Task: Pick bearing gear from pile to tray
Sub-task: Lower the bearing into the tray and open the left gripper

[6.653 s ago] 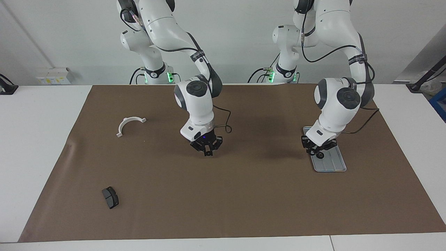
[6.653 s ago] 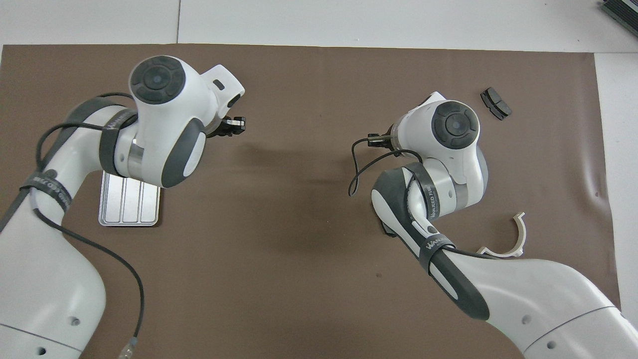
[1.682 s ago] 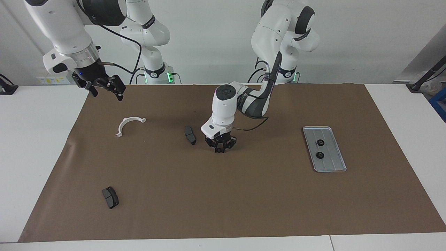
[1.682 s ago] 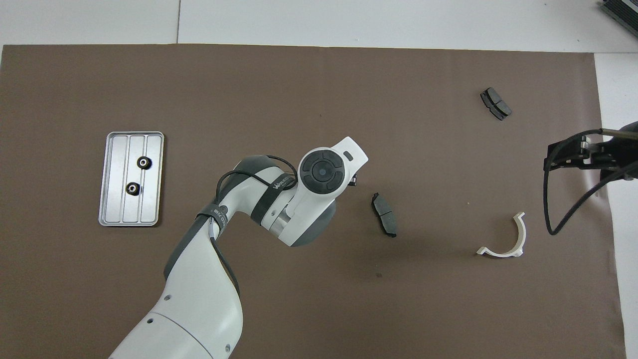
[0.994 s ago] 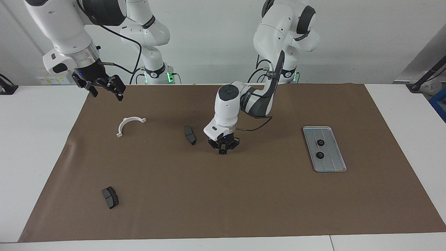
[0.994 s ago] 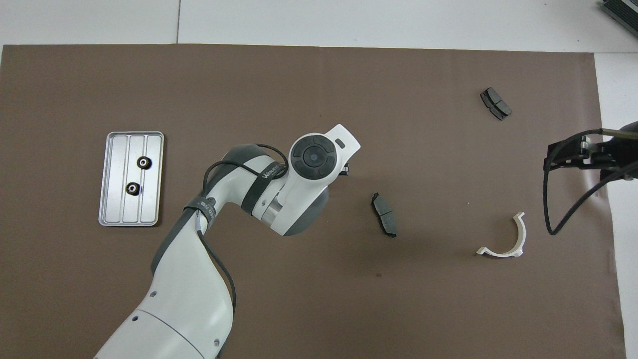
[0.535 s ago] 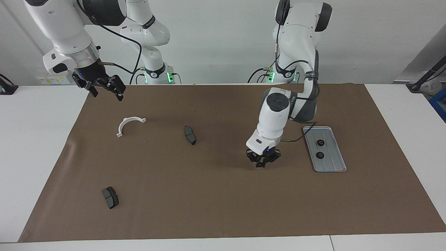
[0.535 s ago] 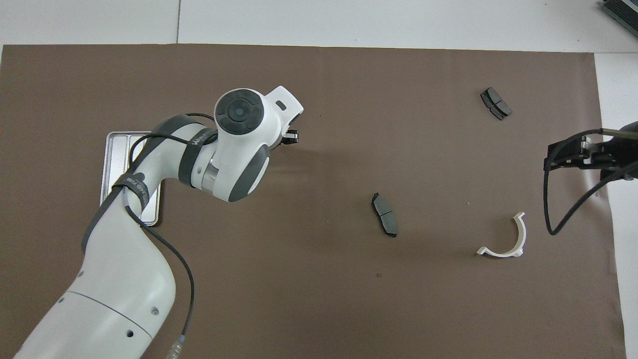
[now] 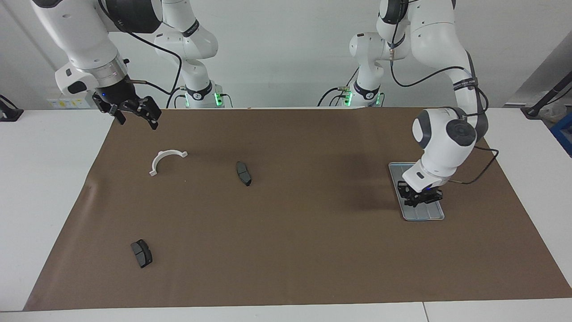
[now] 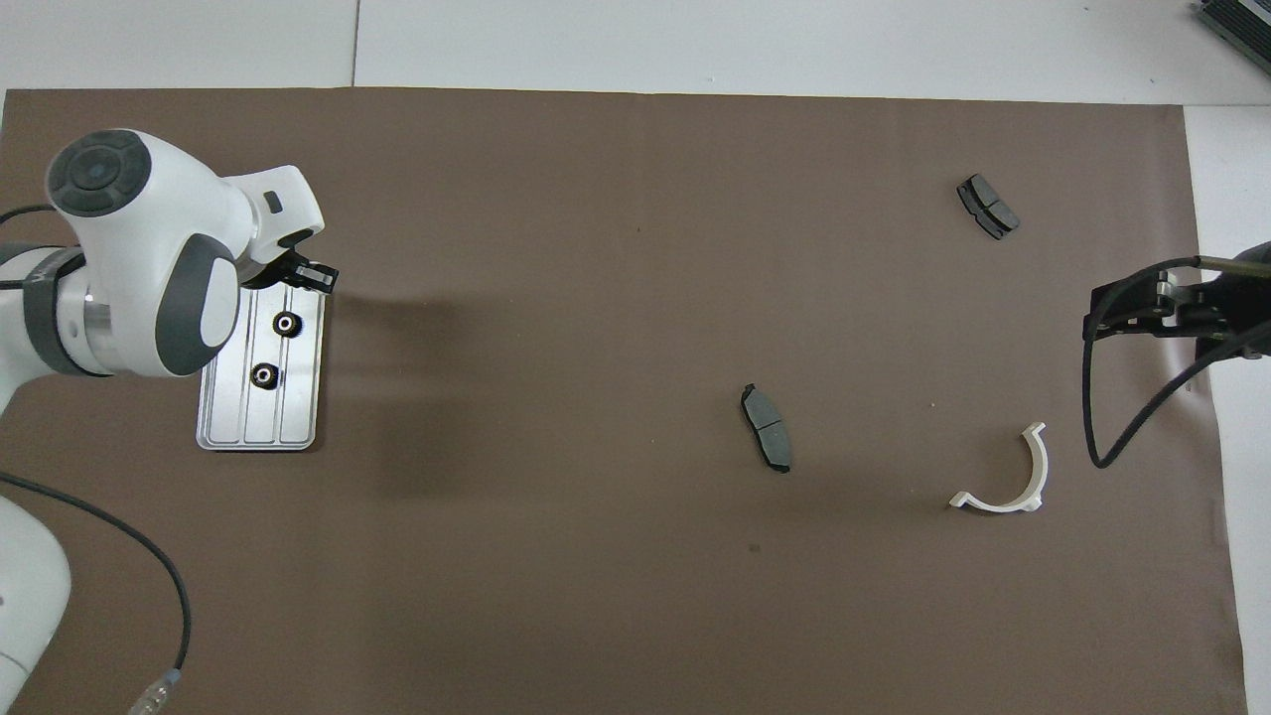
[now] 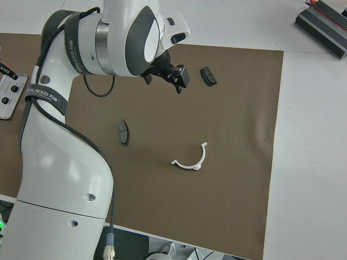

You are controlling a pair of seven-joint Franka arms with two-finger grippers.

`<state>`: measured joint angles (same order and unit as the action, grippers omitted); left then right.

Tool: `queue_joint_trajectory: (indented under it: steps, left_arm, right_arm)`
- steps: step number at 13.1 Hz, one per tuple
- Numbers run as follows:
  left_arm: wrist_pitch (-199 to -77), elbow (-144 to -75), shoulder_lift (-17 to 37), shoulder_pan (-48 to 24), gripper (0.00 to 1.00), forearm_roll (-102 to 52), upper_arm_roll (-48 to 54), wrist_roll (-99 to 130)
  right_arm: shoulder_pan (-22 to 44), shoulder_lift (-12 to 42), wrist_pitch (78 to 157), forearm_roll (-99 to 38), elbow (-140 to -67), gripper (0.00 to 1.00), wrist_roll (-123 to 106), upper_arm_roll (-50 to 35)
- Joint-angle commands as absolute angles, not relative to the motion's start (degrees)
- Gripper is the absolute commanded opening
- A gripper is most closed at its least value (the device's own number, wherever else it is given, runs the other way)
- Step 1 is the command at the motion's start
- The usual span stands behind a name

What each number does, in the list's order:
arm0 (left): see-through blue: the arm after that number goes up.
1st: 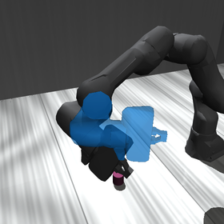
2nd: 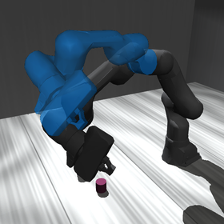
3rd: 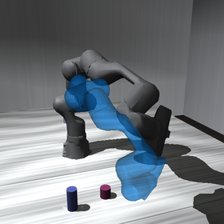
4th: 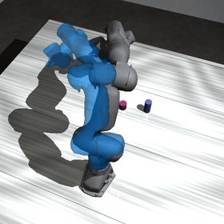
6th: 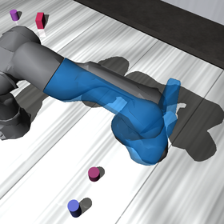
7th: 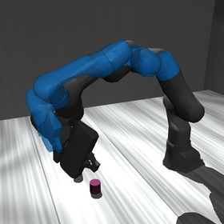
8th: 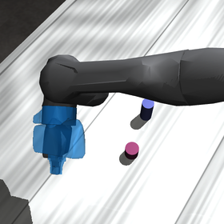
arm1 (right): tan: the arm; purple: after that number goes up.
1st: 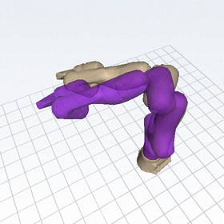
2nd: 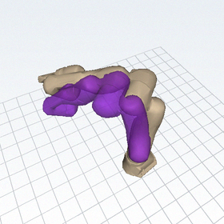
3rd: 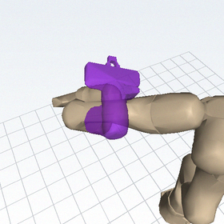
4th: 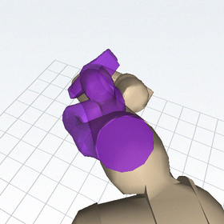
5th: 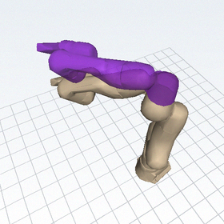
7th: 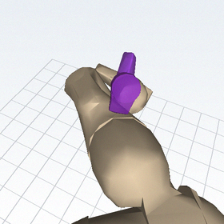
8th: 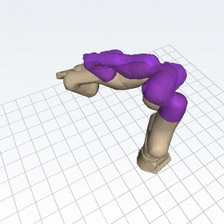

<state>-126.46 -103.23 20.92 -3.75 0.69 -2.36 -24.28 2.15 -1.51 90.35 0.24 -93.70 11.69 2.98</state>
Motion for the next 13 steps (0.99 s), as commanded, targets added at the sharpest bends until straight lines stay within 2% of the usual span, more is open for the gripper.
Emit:
queue_joint_trajectory:
  steps: [1,3,6,10,11,13]
  left_arm:
    - [-129.19,-109.14,17.50,0.77,0.07,0.35,-1.58,-33.11]
    - [-133.14,-112.83,16.53,2.46,0.12,0.35,-1.67,-35.50]
    - [-134.03,-114.61,16.00,2.37,0.32,0.35,-1.67,-35.24]
    - [-133.68,-112.77,16.08,1.94,0.90,0.26,-1.58,-34.54]
    - [-132.20,-111.37,15.74,1.76,0.95,0.26,-1.32,-33.93]
    - [-122.23,-104.19,14.86,1.41,0.97,-0.17,-0.71,-31.22]
  right_arm:
    - [1.93,-2.02,90.26,-0.97,-94.13,1.00,9.93,2.99]
    - [1.85,-2.02,90.26,-1.05,-94.13,1.00,9.93,2.99]
    - [1.85,-2.02,90.26,-1.05,-94.13,1.00,9.93,2.99]
    - [1.93,-2.02,90.26,-1.05,-94.13,1.00,9.93,2.99]
    - [1.85,-2.02,90.26,-0.97,-94.13,1.00,9.93,2.99]
    - [1.93,-2.02,90.26,-1.05,-94.13,1.00,9.93,2.99]
